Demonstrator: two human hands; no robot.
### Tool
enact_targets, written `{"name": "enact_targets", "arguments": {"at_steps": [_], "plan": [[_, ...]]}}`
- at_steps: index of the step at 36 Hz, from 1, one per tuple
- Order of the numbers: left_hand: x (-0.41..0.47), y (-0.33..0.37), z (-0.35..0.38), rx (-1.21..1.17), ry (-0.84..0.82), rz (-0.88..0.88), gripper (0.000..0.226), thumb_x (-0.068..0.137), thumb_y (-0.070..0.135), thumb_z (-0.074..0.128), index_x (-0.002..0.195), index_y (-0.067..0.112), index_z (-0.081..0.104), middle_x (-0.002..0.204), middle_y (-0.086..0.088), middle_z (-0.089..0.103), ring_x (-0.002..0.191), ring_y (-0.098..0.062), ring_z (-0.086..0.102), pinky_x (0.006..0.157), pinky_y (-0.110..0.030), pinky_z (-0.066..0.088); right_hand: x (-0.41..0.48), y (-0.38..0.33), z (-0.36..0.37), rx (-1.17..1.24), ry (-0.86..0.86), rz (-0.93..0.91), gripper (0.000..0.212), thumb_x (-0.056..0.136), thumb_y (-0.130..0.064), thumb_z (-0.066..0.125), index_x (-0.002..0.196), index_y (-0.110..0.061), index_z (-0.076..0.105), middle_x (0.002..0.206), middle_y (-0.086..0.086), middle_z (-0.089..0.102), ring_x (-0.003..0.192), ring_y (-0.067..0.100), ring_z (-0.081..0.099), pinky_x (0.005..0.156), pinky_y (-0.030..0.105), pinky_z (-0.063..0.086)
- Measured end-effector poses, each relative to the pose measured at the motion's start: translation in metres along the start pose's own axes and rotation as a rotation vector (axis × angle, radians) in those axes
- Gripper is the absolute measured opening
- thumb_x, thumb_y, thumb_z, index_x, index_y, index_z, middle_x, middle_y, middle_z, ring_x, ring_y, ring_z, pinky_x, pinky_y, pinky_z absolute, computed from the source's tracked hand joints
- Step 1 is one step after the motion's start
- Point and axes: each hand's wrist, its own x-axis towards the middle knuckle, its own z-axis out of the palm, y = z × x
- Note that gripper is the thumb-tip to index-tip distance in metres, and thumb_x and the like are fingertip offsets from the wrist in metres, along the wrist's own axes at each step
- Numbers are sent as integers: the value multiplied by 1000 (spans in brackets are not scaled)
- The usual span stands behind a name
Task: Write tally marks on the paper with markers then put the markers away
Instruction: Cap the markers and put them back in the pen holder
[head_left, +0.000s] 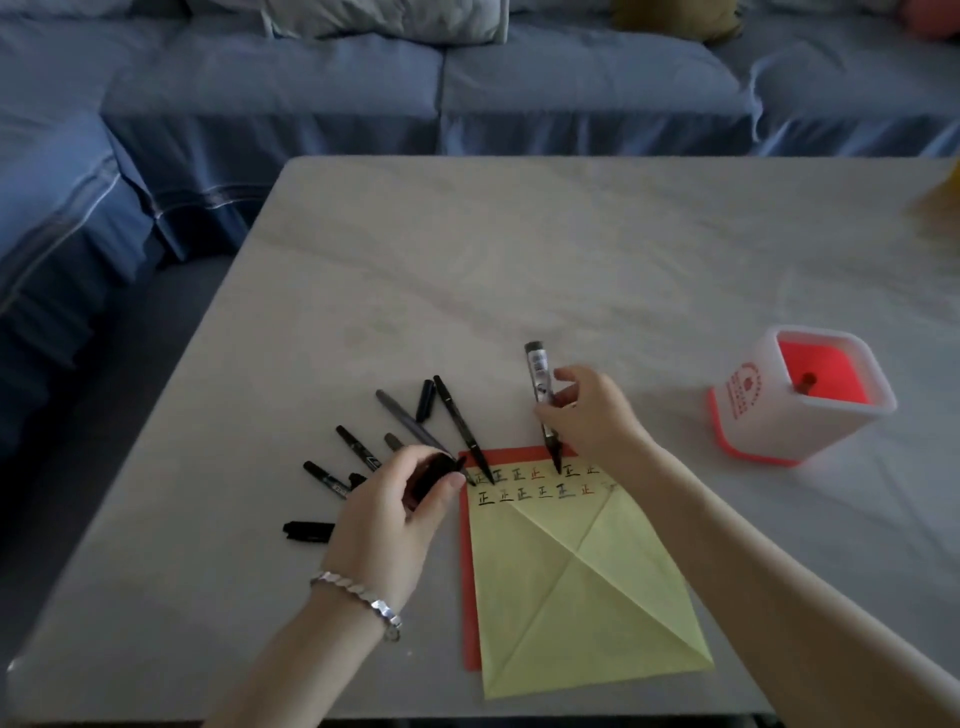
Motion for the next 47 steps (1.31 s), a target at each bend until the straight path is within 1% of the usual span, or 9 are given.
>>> {"name": "enact_targets", "arguments": {"at_steps": [5,8,11,16,22,25,30,39,47], "plan": [[-3,7,16,-84,-48,1,13,80,26,64,89,34,60,76,20,60,73,0,59,60,-6,43,-58,-1,-31,502,166,-172,71,81,-1,62,134,-34,28,94,7,62,77,13,66,67,26,54],[-7,14,27,-99,-91,4,18,79,28,65,85,43,56,79,22,60,75,8,55,62,-4,42,-90,-2,-44,656,268,-277,81,78,7,61,121,-53,26,90,19,59,74,18,65,69,33,56],[-11,17,36,-82,-136,27,14,79,32,64,92,36,61,79,22,60,72,12,52,60,-4,40,-105,2,-48,783,269,-318,78,78,12,58,120,-48,31,82,15,60,71,19,66,72,35,57],[-17,26,45,-74,-174,25,17,79,41,61,89,50,50,82,27,57,67,10,51,56,-7,39,-111,9,-38,923,271,-281,73,76,14,56,118,-43,39,71,1,66,68,14,66,72,34,56],[-17,33,42,-113,-122,86,20,78,29,67,87,44,58,75,23,60,75,9,53,61,-5,40,-114,10,-23,900,206,-275,72,75,17,56,116,-40,40,71,4,69,66,15,68,70,32,57],[-15,33,42,-116,-86,118,16,75,25,70,89,33,68,74,22,61,73,5,55,59,-5,39,-115,13,-19,935,199,-266,60,76,7,59,114,-37,45,73,8,70,68,19,67,66,29,57],[-8,39,39,-193,-63,169,22,68,31,74,89,34,68,77,27,62,76,8,60,62,-3,43,-112,21,-26,1044,234,-221,49,52,-45,79,97,-28,66,78,7,72,72,19,69,65,25,56],[-4,54,44,-372,-31,147,23,60,36,79,80,33,69,68,12,70,54,-2,64,52,-19,53,-114,29,-32,1101,242,-204,49,44,-43,84,87,-22,71,76,10,73,69,20,70,63,24,56],[-7,51,46,-380,-2,119,20,57,26,75,74,34,68,75,17,70,61,-3,66,57,-22,55,-117,31,-29,1137,229,-219,42,47,-39,82,84,-22,71,72,8,73,67,17,69,61,23,55]]}}
